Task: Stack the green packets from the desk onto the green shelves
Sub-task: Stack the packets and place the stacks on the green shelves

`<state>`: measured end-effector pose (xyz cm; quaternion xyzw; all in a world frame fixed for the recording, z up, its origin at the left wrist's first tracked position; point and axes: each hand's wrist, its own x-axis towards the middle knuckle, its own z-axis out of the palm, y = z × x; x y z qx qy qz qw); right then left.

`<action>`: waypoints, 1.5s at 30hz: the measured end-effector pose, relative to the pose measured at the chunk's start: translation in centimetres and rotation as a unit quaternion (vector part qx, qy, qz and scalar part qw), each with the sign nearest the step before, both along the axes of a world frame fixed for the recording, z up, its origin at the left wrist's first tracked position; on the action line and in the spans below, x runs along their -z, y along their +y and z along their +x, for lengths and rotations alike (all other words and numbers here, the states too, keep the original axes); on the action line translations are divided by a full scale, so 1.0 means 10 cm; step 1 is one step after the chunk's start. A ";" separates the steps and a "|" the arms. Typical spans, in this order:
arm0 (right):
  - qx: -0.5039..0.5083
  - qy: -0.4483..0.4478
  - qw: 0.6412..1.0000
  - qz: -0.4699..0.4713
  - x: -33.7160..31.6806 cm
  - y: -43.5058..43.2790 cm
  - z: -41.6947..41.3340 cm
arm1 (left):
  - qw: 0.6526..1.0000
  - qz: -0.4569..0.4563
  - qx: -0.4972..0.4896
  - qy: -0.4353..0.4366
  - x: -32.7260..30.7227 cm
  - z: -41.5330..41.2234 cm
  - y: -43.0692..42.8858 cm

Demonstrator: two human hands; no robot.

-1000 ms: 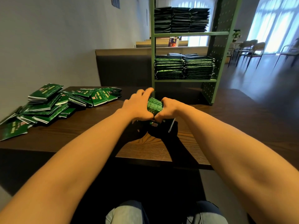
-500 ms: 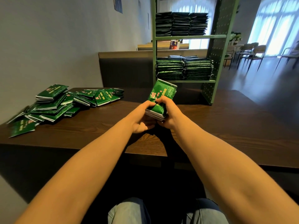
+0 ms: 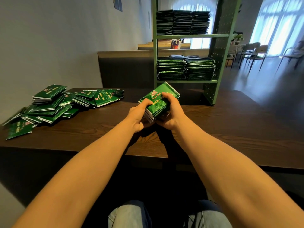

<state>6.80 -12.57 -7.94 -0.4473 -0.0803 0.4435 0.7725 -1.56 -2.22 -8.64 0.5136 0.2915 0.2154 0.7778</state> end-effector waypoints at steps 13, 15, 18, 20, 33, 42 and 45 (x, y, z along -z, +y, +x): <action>0.049 -0.103 0.991 -0.070 0.01 0.20 0.53 | 0.997 0.053 -0.029 0.056 -0.07 0.42 0.38; 0.003 -0.097 0.992 -0.081 0.10 0.27 0.77 | 0.996 0.045 -0.008 0.083 0.01 0.61 0.58; -0.079 -0.088 0.983 -0.140 0.08 0.30 0.99 | 0.989 0.065 0.002 0.135 0.02 0.75 0.76; -0.110 -0.080 0.974 -0.179 -0.03 0.29 1.04 | 0.985 0.076 0.009 0.157 -0.09 0.77 0.80; -0.103 -0.071 0.977 -0.175 -1.98 -0.28 0.97 | 0.981 0.150 0.026 0.121 -2.18 0.76 0.09; -0.077 -0.105 0.984 -0.125 -2.59 -0.48 1.41 | 0.977 0.179 0.037 0.110 -2.66 1.26 0.14; -0.077 -0.125 0.981 -0.129 -2.73 -0.46 1.53 | 0.978 0.176 0.021 0.110 -2.95 1.28 -0.01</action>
